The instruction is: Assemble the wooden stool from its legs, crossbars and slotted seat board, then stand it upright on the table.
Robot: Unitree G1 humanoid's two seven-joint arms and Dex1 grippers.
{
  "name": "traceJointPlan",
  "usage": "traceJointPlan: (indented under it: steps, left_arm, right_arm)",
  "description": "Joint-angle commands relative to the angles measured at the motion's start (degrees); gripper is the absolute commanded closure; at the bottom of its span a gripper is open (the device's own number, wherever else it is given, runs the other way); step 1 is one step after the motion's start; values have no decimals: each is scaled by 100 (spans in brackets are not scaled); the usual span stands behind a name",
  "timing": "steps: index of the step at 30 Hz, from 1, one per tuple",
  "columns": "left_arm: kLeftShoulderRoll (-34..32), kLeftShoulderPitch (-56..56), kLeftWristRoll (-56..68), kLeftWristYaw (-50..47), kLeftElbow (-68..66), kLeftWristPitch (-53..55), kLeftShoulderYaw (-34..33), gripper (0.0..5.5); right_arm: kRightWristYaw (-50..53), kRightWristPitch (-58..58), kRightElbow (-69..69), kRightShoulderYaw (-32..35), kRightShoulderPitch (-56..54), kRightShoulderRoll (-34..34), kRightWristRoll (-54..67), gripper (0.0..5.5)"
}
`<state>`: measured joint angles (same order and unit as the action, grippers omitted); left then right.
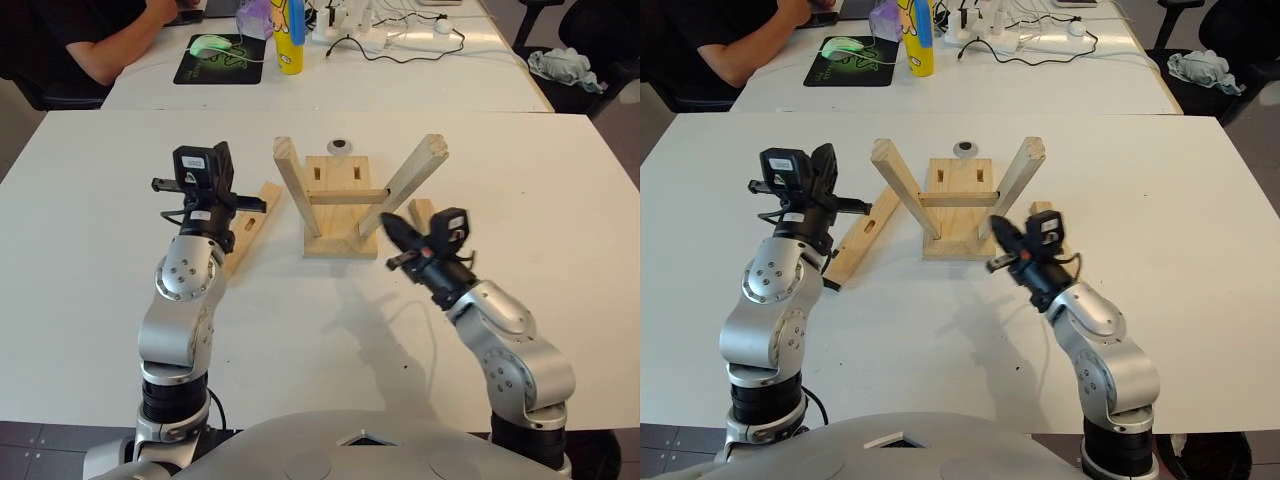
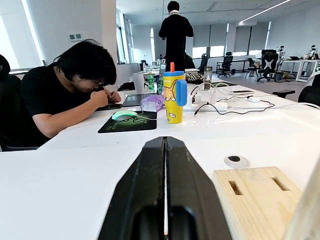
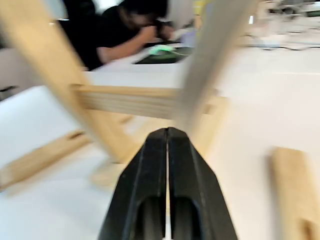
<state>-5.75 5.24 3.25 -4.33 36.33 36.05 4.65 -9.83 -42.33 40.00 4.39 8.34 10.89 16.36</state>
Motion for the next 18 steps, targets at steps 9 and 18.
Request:
traceJointPlan:
  steps: [9, 18]
  left_arm:
    - [38, 313, -222, 170, -270, -207, 154, 549]
    - [-332, 326, -540, 888, -599, 19, 1188, 549]
  right_arm:
    - [1067, 1037, -558, 156, -1193, -192, -1053, 550]
    - [-84, 1177, -842, -1333, -1186, 362, -1285, 550]
